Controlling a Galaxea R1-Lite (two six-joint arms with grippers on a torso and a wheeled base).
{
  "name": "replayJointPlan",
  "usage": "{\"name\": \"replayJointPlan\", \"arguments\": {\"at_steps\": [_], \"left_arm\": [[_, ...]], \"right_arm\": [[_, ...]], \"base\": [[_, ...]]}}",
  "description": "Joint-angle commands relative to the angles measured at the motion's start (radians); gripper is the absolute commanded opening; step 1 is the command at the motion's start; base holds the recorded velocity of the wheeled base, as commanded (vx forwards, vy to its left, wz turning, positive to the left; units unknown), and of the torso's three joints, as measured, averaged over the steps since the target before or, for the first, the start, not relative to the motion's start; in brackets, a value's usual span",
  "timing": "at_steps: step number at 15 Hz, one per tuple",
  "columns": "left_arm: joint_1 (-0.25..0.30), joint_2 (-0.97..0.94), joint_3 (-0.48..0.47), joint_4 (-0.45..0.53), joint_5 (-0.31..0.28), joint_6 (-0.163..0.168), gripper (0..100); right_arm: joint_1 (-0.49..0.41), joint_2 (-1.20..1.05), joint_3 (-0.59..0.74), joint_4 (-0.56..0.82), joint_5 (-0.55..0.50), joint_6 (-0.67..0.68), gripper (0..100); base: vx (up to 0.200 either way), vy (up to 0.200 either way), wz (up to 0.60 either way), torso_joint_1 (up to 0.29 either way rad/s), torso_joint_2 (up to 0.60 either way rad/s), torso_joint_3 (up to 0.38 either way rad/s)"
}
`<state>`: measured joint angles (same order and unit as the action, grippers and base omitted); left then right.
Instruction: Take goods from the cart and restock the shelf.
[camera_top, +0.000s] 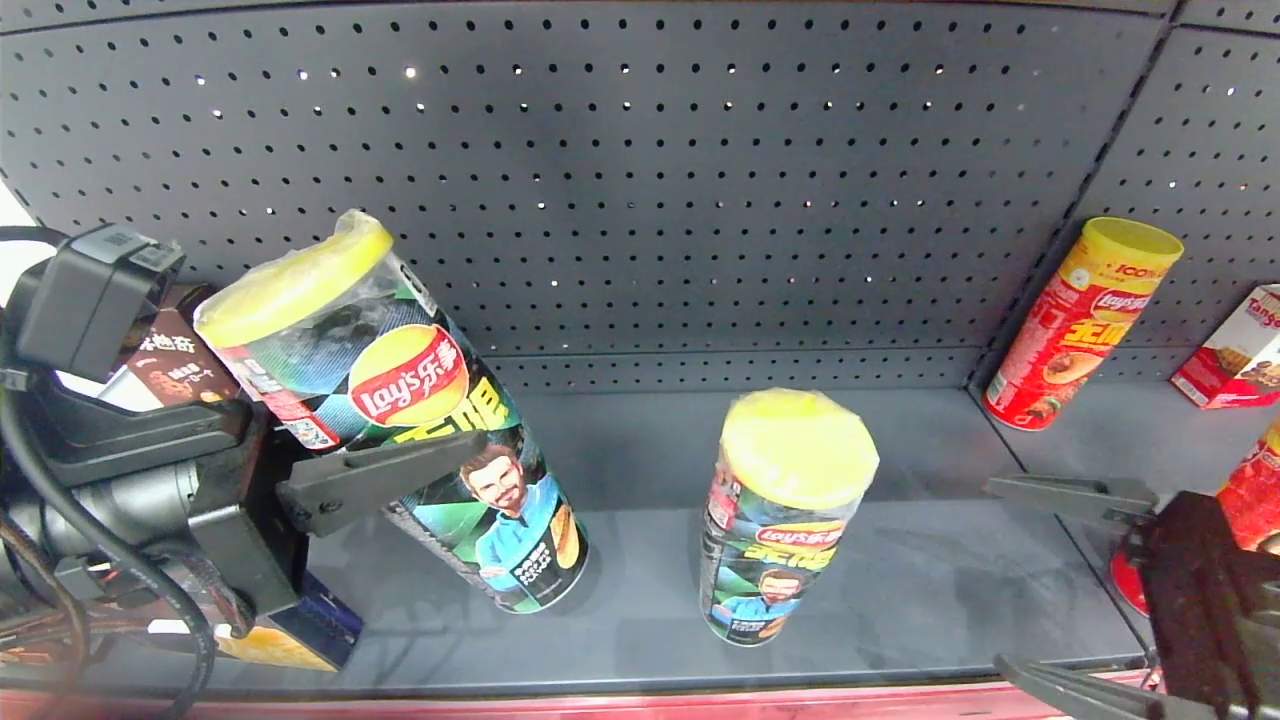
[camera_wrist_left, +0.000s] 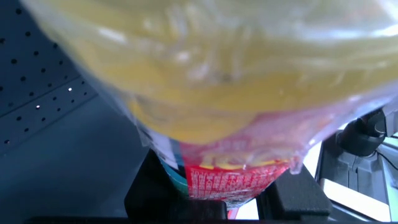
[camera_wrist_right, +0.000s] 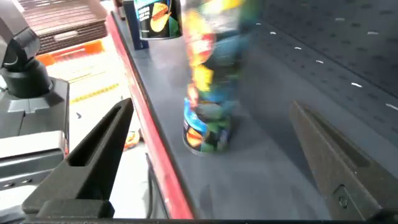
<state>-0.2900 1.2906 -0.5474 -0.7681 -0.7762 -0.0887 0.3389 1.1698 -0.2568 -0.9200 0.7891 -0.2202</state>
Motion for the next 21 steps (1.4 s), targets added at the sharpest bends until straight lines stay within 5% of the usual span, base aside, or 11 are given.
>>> {"name": "replayJointPlan", "arguments": {"at_steps": [1,9,17,21], "left_arm": [[0.0,-0.011,0.003,0.0,0.002,0.001,0],[-0.001,-0.03,0.0,0.0,0.0,0.001,0],[0.0,-0.027,-0.005,0.0,0.002,0.001,0],[-0.011,-0.028,-0.006,0.004,0.002,0.004,0]], "right_arm": [[-0.063,-0.306,0.06,0.179,-0.065,0.002,100],[-0.067,-1.056,0.162,0.842,-0.384,0.219,100],[-0.031,-1.17,0.254,0.935,-0.867,0.228,100],[-0.029,-1.17,0.255,0.925,-0.86,0.226,100]], "base": [[0.0,0.0,0.0,0.0,0.0,0.0],[0.0,0.0,0.0,0.0,0.0,0.0],[0.0,0.0,0.0,0.0,0.0,0.0],[0.0,0.0,0.0,0.0,0.0,0.0]]}}
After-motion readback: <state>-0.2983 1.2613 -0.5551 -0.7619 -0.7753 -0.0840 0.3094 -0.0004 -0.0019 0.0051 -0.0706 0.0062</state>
